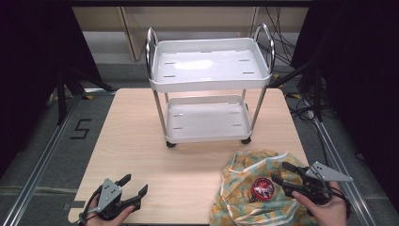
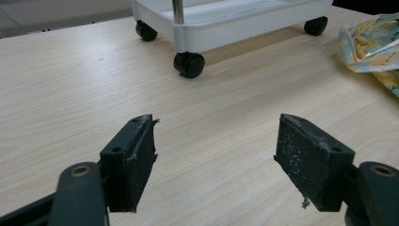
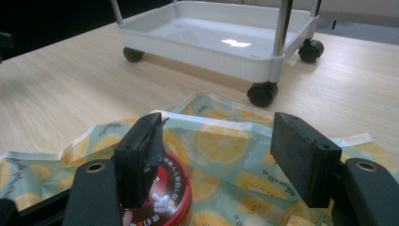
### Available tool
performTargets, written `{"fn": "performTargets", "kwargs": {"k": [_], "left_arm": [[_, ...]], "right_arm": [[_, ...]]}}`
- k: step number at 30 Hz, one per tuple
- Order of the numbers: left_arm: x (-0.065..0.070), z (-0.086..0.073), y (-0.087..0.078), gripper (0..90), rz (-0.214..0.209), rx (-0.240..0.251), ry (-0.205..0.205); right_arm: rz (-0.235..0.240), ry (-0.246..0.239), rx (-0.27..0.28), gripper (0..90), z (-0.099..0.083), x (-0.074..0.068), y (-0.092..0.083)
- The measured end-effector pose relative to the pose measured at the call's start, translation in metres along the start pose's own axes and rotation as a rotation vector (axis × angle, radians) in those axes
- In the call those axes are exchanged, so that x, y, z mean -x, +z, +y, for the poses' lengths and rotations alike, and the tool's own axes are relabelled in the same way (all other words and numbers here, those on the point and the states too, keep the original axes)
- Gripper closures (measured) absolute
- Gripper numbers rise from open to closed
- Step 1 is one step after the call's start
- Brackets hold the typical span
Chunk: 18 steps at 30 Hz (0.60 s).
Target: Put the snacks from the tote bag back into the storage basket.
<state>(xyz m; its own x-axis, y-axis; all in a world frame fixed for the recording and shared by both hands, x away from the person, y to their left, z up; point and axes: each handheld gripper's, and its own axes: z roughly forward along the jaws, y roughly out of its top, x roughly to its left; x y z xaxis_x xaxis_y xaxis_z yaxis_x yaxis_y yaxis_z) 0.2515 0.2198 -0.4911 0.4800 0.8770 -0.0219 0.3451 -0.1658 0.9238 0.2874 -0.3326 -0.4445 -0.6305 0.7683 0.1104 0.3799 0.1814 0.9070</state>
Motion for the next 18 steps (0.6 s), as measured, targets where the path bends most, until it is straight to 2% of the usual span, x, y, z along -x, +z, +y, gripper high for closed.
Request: {"fn": "performTargets", "kwargs": {"k": [1,2,3,4,5,6,7,8,9,11,12,13,14,15,16,17,18], "left_arm": [[0.000,0.000,0.000,27.9,-0.001,-0.001,0.004],[-0.001,0.000,0.000,27.8,-0.003,0.001,0.002],[-0.001,0.000,0.000,27.8,-0.003,0.001,0.002],[-0.001,0.000,-0.001,27.8,0.000,0.001,0.005],[0.000,0.000,-0.001,27.8,0.000,0.003,0.004],[0.000,-0.001,-0.001,27.7,0.000,0.013,-0.001],[0.000,0.000,-0.002,27.7,0.002,0.010,0.005],[0.000,0.000,-0.002,27.7,0.002,0.010,0.005],[0.000,0.000,-0.002,27.6,-0.001,0.016,0.001],[0.000,0.000,-0.002,27.7,-0.006,0.010,0.001],[0.000,-0.001,-0.001,27.7,-0.004,0.007,0.000],[0.000,-0.001,-0.001,27.7,-0.004,0.007,0.000],[0.000,-0.001,0.000,27.6,-0.006,0.006,-0.003],[0.000,-0.001,0.000,27.7,-0.004,0.005,-0.005],[0.000,-0.001,0.000,27.7,-0.004,0.005,-0.005],[0.000,-0.001,0.000,27.7,0.001,0.004,-0.005],[0.000,-0.001,0.000,27.7,0.001,0.004,-0.005]], "right_arm": [[0.006,0.014,-0.007,35.7,0.001,-0.001,-0.002],[-0.001,-0.029,0.004,35.6,0.001,0.001,-0.003],[-0.001,-0.029,0.004,35.6,0.001,0.001,-0.003],[0.004,-0.025,0.004,35.4,0.001,0.000,-0.004],[0.017,0.015,-0.021,34.6,0.001,-0.004,-0.006],[0.020,-0.033,-0.019,34.1,-0.001,-0.004,-0.006],[0.031,0.002,-0.048,33.9,-0.002,-0.008,-0.007],[0.030,-0.019,-0.047,33.1,-0.003,-0.008,-0.007],[0.043,-0.010,-0.075,33.0,-0.003,-0.010,-0.008],[0.045,-0.014,-0.078,32.8,-0.003,-0.011,-0.008],[0.062,-0.052,-0.080,31.0,-0.003,-0.010,-0.006],[0.062,-0.052,-0.080,31.0,-0.003,-0.010,-0.006],[0.084,-0.048,-0.112,29.9,-0.004,-0.012,-0.005],[0.089,-0.025,-0.129,29.1,-0.006,-0.014,-0.004],[0.089,-0.025,-0.129,29.1,-0.006,-0.014,-0.004],[0.093,-0.087,-0.141,28.3,-0.007,-0.013,0.000],[0.093,-0.087,-0.141,28.3,-0.007,-0.013,0.000]]}}
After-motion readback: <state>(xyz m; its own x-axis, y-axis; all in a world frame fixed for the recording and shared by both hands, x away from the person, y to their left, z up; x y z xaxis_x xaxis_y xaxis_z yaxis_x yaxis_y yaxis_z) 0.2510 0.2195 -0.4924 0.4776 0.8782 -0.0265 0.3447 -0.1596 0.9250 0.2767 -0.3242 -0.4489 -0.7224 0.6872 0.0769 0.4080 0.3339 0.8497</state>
